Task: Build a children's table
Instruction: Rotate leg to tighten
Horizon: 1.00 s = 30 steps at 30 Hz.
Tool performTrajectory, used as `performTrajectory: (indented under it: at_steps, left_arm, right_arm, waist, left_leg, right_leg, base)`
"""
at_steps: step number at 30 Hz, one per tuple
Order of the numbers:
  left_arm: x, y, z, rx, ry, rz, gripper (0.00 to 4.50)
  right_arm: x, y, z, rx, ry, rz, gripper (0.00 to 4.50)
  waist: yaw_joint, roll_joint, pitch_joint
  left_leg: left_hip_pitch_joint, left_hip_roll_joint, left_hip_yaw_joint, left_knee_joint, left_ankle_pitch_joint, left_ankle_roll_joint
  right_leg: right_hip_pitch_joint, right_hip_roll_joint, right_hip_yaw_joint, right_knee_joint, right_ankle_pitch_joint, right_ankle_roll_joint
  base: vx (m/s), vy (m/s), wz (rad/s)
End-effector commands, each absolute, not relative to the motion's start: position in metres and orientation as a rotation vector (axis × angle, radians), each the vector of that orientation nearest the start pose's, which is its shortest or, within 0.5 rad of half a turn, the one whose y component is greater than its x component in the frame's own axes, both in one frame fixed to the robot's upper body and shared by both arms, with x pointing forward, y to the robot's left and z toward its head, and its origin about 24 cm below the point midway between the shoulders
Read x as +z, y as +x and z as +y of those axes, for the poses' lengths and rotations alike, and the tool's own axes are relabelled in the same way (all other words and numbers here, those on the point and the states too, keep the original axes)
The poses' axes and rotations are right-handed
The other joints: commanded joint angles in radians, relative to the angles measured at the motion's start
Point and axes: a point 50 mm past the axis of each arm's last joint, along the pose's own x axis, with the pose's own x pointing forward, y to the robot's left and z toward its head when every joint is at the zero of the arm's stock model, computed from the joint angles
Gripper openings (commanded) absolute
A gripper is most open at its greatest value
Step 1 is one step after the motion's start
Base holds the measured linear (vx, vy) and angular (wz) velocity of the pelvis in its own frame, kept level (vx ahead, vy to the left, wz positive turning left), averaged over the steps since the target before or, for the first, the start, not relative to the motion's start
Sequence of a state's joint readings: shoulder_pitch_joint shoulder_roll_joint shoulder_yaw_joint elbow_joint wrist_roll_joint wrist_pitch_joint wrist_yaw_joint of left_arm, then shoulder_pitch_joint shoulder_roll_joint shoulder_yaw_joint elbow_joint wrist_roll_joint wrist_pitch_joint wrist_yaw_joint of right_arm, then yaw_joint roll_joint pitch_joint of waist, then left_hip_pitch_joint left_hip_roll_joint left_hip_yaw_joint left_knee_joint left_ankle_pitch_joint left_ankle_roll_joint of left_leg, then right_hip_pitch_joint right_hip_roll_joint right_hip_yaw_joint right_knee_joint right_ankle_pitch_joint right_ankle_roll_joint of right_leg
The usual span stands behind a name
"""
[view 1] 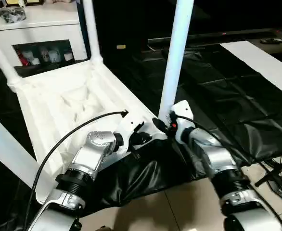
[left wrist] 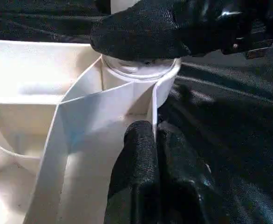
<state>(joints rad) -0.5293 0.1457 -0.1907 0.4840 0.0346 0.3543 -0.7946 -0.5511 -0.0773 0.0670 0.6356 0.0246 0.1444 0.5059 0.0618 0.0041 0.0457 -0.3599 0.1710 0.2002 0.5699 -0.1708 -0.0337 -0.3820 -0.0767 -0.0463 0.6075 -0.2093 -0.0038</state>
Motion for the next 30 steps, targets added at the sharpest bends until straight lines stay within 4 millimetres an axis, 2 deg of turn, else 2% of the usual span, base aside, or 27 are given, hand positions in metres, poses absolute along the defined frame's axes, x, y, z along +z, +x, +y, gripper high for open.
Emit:
performTrajectory:
  at_steps: [1,2,4,6,7,10,11,12,13,14,15,16,17,19,22,23,24,25,28,30]
  left_arm:
    - [0.065,0.329,0.068,-0.983,0.174,0.307,0.00]
    - [0.064,0.327,0.070,-1.013,0.197,0.305,0.00]
    - [0.063,0.323,0.078,-1.066,0.225,0.310,0.00]
    - [0.063,0.321,0.083,-1.102,0.234,0.318,0.00]
    - [0.063,0.319,0.088,-1.139,0.243,0.318,0.00]
    - [0.062,0.317,0.091,-1.169,0.244,0.324,0.00]
    - [0.062,0.313,0.097,-1.231,0.247,0.338,0.00]
    - [0.062,0.313,0.097,-1.231,0.247,0.338,0.00]
    - [0.061,0.311,0.100,-1.258,0.246,0.345,0.00]
    - [0.061,0.311,0.100,-1.258,0.246,0.345,0.00]
    - [0.062,0.309,0.104,-1.297,0.247,0.351,0.00]
    - [0.062,0.308,0.106,-1.322,0.249,0.353,0.00]
    - [0.062,0.306,0.109,-1.348,0.249,0.360,0.00]
    - [0.061,0.304,0.112,-1.393,0.249,0.373,0.00]
    - [0.061,0.302,0.114,-1.413,0.251,0.386,0.00]
    - [0.060,0.301,0.115,-1.427,0.253,0.393,0.00]
    - [0.060,0.300,0.117,-1.447,0.249,0.400,0.00]
    - [0.060,0.299,0.117,-1.457,0.247,0.404,0.00]
    - [0.059,0.300,0.118,-1.457,0.252,0.405,0.00]
    - [0.059,0.301,0.120,-1.460,0.255,0.411,0.00]
  right_arm:
    - [0.011,0.313,-0.058,0.827,-0.023,0.393,2.28]
    - [0.013,0.313,-0.059,0.856,-0.007,0.381,2.63]
    - [0.016,0.314,-0.065,0.900,-0.021,0.367,2.65]
    - [0.016,0.313,-0.070,0.937,-0.045,0.362,2.91]
    - [0.017,0.311,-0.075,0.975,-0.070,0.355,3.04]
    - [0.018,0.309,-0.078,1.017,-0.078,0.350,3.04]
    - [0.021,0.303,-0.085,1.110,-0.091,0.340,3.04]
    - [0.021,0.303,-0.085,1.110,-0.091,0.340,3.04]
    - [0.022,0.300,-0.088,1.156,-0.097,0.338,3.04]
    - [0.022,0.300,-0.088,1.156,-0.097,0.338,3.04]
    - [0.023,0.295,-0.094,1.236,-0.110,0.342,3.04]
    - [0.023,0.291,-0.097,1.290,-0.120,0.349,3.04]
    - [0.023,0.287,-0.101,1.346,-0.134,0.363,3.04]
    - [0.022,0.282,-0.106,1.414,-0.143,0.392,2.90]
    - [0.022,0.280,-0.107,1.443,-0.145,0.408,2.80]
    - [0.022,0.279,-0.108,1.461,-0.145,0.418,2.66]
    - [0.022,0.277,-0.109,1.478,-0.144,0.429,2.61]
    - [0.022,0.276,-0.109,1.486,-0.143,0.434,2.55]
    - [0.021,0.275,-0.110,1.500,-0.144,0.445,2.40]
    - [0.022,0.272,-0.109,1.521,-0.137,0.447,2.18]
  waist:
    - [0.001,-0.006,-0.042]
    - [0.002,-0.004,-0.042]
    - [0.002,-0.002,-0.043]
    - [0.005,-0.001,-0.045]
    - [0.006,0.000,-0.047]
    - [0.007,0.000,-0.050]
    - [0.011,0.000,-0.053]
    - [0.012,0.000,-0.053]
    - [0.012,0.000,-0.054]
    - [0.015,0.001,-0.057]
    - [0.019,0.000,-0.059]
    - [0.023,0.000,-0.061]
    - [0.034,-0.001,-0.061]
    - [0.040,-0.003,-0.058]
    - [0.046,0.000,-0.054]
    - [0.049,0.000,-0.053]
    - [0.051,0.006,-0.051]
    - [0.050,0.003,-0.050]
    - [0.053,0.004,-0.050]
    - [0.051,0.002,-0.050]
  left_leg:
    - [0.014,0.061,-0.041,-0.077,-0.381,-0.019]
    - [0.015,0.061,-0.041,-0.078,-0.382,-0.019]
    - [0.014,0.061,-0.041,-0.077,-0.387,-0.015]
    - [0.013,0.063,-0.041,-0.078,-0.371,-0.011]
    - [0.012,0.063,-0.039,-0.077,-0.352,-0.009]
    - [0.008,0.064,-0.035,-0.073,-0.298,0.006]
    - [0.011,0.064,-0.033,-0.070,-0.276,0.015]
    - [0.011,0.064,-0.031,-0.068,-0.270,0.023]
    - [0.006,0.066,-0.030,-0.066,-0.243,0.035]
    - [0.004,0.066,-0.031,-0.064,-0.221,0.041]
    - [0.005,0.066,-0.028,-0.060,-0.180,0.056]
    - [0.004,0.065,-0.027,-0.057,-0.164,0.064]
    - [0.004,0.066,-0.023,-0.052,-0.135,0.090]
    - [0.004,0.068,-0.023,-0.053,-0.153,0.093]
    - [0.007,0.070,-0.025,-0.058,-0.202,0.070]
    - [0.011,0.072,-0.025,-0.062,-0.227,0.053]
    - [0.015,0.072,-0.026,-0.064,-0.253,0.037]
    - [0.018,0.073,-0.025,-0.067,-0.275,0.024]
    - [0.021,0.074,-0.026,-0.069,-0.296,0.007]
    - [0.016,0.073,-0.027,-0.070,-0.285,0.004]
  right_leg:
    - [0.012,-0.079,0.047,-0.106,-0.412,-0.148]
    - [0.011,-0.079,0.047,-0.106,-0.410,-0.149]
    - [0.012,-0.080,0.048,-0.107,-0.415,-0.147]
    - [0.013,-0.080,0.049,-0.104,-0.380,-0.154]
    - [0.015,-0.078,0.049,-0.099,-0.335,-0.166]
    - [0.022,-0.077,0.048,-0.087,-0.225,-0.200]
    - [0.021,-0.076,0.047,-0.083,-0.181,-0.213]
    - [0.022,-0.074,0.047,-0.081,-0.161,-0.219]
    - [0.027,-0.074,0.047,-0.074,-0.106,-0.235]
    - [0.031,-0.074,0.045,-0.068,-0.076,-0.242]
    - [0.030,-0.073,0.044,-0.062,-0.014,-0.258]
    - [0.034,-0.072,0.042,-0.059,0.011,-0.262]
    - [0.033,-0.069,0.040,-0.053,0.065,-0.274]
    - [0.033,-0.072,0.038,-0.055,0.028,-0.276]
    - [0.030,-0.077,0.040,-0.066,-0.079,-0.265]
    - [0.027,-0.077,0.041,-0.069,-0.126,-0.259]
    - [0.024,-0.076,0.043,-0.074,-0.166,-0.252]
    - [0.023,-0.076,0.044,-0.077,-0.191,-0.245]
    - [0.021,-0.077,0.046,-0.078,-0.208,-0.240]
    - [0.024,-0.078,0.046,-0.077,-0.204,-0.233]
  base:
    - [0.000,0.000,0.00]
    - [0.000,0.000,0.00]
    - [0.000,0.000,0.00]
    - [0.000,0.000,0.00]
    - [0.000,0.000,0.00]
    - [0.000,0.000,0.00]
    - [0.000,0.000,0.00]
    - [0.000,0.000,0.00]
    - [0.000,0.000,0.00]
    - [0.000,0.000,0.00]
    - [0.000,0.000,0.00]
    - [0.000,0.000,0.00]
    - [0.000,0.000,0.00]
    - [0.000,0.000,0.00]
    - [0.000,0.000,0.00]
    - [0.000,0.000,0.00]
    - [0.000,0.000,0.00]
    - [0.000,0.000,0.00]
    - [0.000,0.000,0.00]
    - [0.000,0.000,0.00]
